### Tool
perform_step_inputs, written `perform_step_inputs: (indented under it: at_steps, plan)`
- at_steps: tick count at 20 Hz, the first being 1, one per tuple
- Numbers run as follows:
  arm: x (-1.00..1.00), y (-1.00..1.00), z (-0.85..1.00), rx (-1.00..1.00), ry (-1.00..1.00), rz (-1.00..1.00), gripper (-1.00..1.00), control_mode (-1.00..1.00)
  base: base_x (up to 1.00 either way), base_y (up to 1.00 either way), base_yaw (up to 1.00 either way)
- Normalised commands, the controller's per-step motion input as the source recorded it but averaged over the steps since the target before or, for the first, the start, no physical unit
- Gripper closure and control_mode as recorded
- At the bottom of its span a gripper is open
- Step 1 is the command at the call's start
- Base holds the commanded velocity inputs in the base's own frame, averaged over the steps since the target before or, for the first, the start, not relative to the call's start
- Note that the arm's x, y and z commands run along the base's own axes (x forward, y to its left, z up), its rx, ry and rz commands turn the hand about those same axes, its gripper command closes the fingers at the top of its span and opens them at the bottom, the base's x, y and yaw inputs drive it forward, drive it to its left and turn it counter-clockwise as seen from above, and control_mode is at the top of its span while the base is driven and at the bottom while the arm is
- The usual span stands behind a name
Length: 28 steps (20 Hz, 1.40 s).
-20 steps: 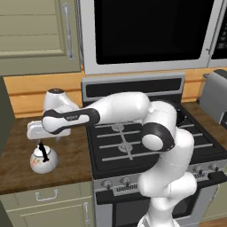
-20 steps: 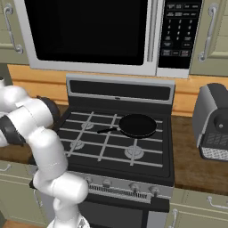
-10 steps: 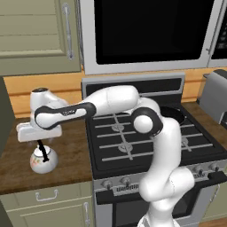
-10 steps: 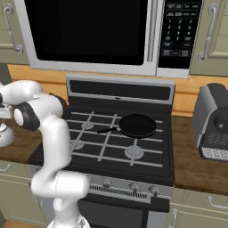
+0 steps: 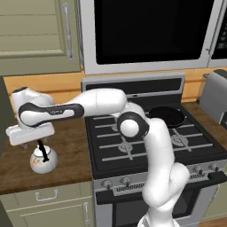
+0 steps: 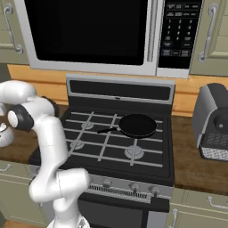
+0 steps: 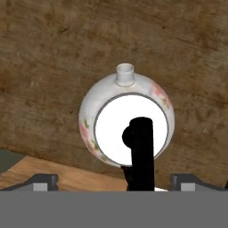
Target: Pick the kettle from the counter and place it on a stove burner. Then turn the burner on.
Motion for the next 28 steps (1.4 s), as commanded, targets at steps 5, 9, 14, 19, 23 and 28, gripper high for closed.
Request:
perform_step_inputs:
  at_steps: [5,9,14,19,23,28]
  plan:
    - [-0.1,-0.23,-0.09,0.0,0.0,-0.06,-1.0,-1.0,0.0,0.0,0.0]
    - [-0.05,-0.42,-0.14,0.02,0.0,-0.09,-1.0,-1.0,0.0,0.0,0.0]
    - [-0.15,-0.26,-0.19,0.07,-0.03,-0.07,-1.0,-1.0,0.0,0.0,0.0]
    - [-0.07,0.0,-0.24,0.06,-0.11,-0.01,-1.0,-1.0,0.0,0.0,0.0]
    - [0.0,-0.11,-0.04,0.0,-0.08,0.0,-1.0,-1.0,0.0,0.0,0.0]
    - [0.0,-0.16,0.0,0.02,-0.06,0.0,-1.0,-1.0,0.0,0.0,0.0]
